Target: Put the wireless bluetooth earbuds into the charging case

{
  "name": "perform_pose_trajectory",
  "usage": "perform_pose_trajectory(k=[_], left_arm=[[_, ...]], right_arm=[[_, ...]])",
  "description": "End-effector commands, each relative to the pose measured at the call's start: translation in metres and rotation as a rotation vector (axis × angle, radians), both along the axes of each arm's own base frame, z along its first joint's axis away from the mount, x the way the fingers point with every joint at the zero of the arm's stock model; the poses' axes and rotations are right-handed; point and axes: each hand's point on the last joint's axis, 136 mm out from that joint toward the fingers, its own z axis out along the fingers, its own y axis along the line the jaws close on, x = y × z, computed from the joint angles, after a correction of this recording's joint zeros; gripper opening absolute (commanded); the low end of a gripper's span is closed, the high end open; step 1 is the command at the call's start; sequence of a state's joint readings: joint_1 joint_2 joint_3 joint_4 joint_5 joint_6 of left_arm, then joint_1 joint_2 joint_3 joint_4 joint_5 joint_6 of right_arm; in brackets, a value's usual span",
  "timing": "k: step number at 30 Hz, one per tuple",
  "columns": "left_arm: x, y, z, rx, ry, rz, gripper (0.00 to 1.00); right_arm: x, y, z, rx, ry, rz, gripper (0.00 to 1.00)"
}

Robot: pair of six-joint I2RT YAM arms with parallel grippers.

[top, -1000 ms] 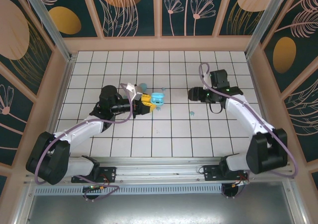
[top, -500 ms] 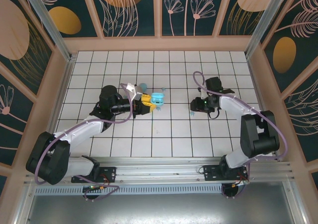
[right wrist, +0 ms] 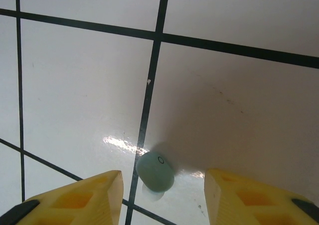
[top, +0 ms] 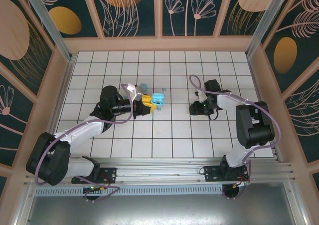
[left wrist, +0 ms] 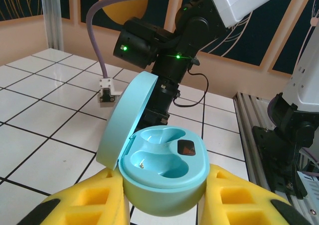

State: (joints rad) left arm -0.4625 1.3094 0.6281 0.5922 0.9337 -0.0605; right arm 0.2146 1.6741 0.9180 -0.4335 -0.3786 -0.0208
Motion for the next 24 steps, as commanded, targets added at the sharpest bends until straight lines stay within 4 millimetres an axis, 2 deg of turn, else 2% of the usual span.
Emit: perform_pose_trajectory(k=[1, 5, 17, 24], left_arm=[[0.001, 0.001, 0.008, -0.008, -0.038, 0.000, 0.00], [0.001, 0.001, 0.009, -0.009, -0.037, -0.001, 0.00], [0.000, 0.002, 0.008, -0.005, -0.037, 0.002, 0.00], [-0.001, 0.003, 0.007, -0.003, -0.037, 0.005, 0.00]], right_arm=[[0.000, 0.008, 0.000, 0.058, -0.005, 0.047, 0.48], [-0.005, 0.021, 0.002, 0.143, 0.015, 0.066, 0.47], [-0.025, 0.019, -0.008, 0.161, 0.115, -0.019, 0.46], [-0.026, 0.024, 0.002, 0.209, 0.109, -0.034, 0.44]])
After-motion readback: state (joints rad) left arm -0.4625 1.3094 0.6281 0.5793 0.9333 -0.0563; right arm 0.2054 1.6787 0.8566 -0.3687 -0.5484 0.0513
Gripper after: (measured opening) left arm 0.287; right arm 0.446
